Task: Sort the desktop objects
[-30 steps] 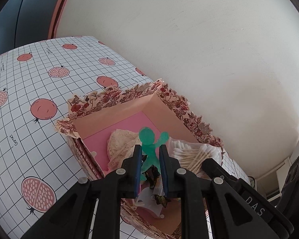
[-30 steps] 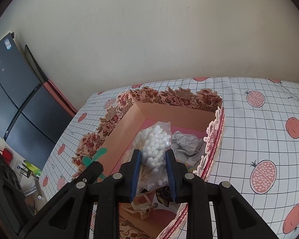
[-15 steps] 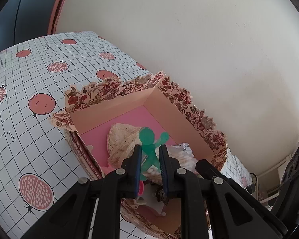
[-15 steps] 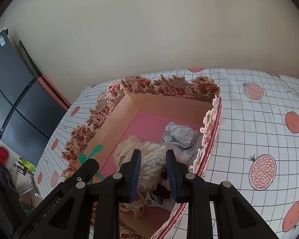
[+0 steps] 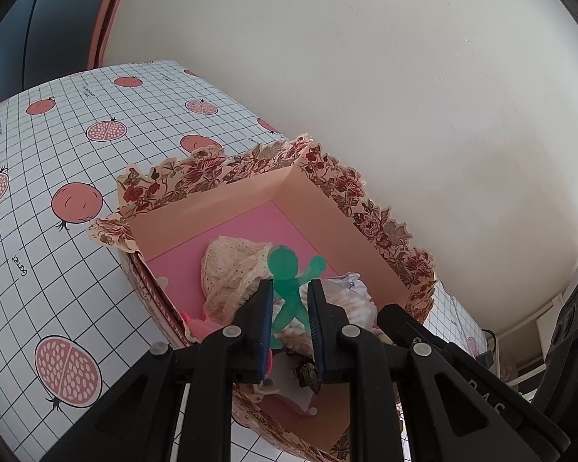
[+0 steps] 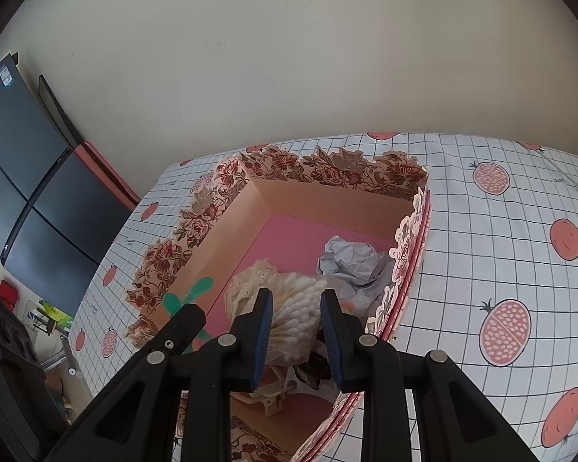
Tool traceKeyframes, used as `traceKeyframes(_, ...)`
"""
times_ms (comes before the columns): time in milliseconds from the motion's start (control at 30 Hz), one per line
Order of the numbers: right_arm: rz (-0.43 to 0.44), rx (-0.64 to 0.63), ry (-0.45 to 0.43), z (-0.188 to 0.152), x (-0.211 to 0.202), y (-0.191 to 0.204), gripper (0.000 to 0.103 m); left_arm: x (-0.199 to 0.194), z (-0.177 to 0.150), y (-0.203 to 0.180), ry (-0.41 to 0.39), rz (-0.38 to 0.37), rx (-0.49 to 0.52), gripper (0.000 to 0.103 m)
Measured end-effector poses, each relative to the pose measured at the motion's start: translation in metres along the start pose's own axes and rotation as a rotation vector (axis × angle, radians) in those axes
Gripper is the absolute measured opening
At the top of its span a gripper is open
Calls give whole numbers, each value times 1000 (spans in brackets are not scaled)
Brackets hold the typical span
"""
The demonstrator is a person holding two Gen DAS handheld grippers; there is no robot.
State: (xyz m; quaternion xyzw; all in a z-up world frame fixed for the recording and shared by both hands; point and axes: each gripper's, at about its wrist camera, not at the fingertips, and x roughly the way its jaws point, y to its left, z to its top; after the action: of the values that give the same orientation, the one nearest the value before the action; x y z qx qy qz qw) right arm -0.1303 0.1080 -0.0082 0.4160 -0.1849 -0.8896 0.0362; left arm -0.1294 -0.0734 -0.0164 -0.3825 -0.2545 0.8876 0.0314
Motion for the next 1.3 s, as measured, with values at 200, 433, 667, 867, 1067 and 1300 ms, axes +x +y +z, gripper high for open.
traceKeyframes(200, -4, -13, -4, 1, -6, 3, 29, -3, 1, -1, -13, -7, 7, 19)
traceKeyframes(433, -14, -24, 3, 2, -10, 3, 29, -7, 2, -3, -22, -10, 21, 29)
traceKeyframes(667, -30, -36, -1, 4, -19, -1, 29, -13, 3, -8, -40, -4, 47, 47)
traceKeyframes(867, -68, -52, 3, 5, -29, -8, 39, -17, 3, -13, -53, -5, 72, 60)
traceKeyframes(1067, -138, -49, 4, 7, -40, -24, 60, -21, 1, -18, -59, 0, 92, 75)
traceKeyframes(1300, -177, -51, -29, 8, -61, -38, 80, -27, -3, -28, -59, -12, 94, 90)
